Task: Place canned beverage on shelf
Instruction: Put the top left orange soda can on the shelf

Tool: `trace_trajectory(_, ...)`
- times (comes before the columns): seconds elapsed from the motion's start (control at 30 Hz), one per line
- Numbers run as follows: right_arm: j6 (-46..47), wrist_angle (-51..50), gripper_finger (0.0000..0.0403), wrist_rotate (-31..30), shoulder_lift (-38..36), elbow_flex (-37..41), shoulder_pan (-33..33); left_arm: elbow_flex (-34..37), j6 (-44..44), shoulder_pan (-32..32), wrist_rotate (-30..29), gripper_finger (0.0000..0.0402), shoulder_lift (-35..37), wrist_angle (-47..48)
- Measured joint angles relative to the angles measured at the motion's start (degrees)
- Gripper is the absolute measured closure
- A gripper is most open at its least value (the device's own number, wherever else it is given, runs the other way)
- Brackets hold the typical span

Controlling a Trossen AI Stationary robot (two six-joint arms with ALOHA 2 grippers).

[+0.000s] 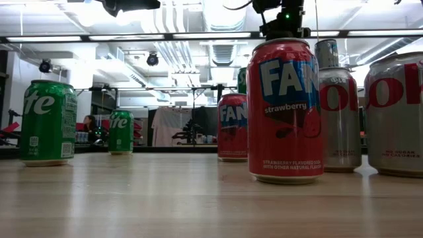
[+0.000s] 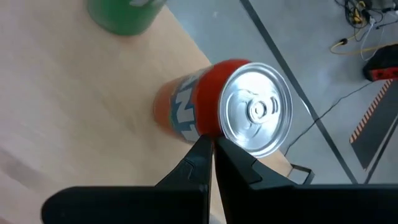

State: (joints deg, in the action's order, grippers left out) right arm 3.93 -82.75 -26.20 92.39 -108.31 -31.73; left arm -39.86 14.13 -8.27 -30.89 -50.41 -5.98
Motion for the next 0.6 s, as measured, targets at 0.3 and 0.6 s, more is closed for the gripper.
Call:
trace_trajectory(0.3,-0.8,1.3,0.0394,0.0,0.1,0.0,-0.3,0.0,0.0,0.0,0.0,0.0402,0.0,0.0)
trace_trajectory(0.6,-1.5,0.6,0.0394,-1.0,0.1,0.0,-0.4,0.0,0.0,0.0,0.0,0.0402,0.0,0.0)
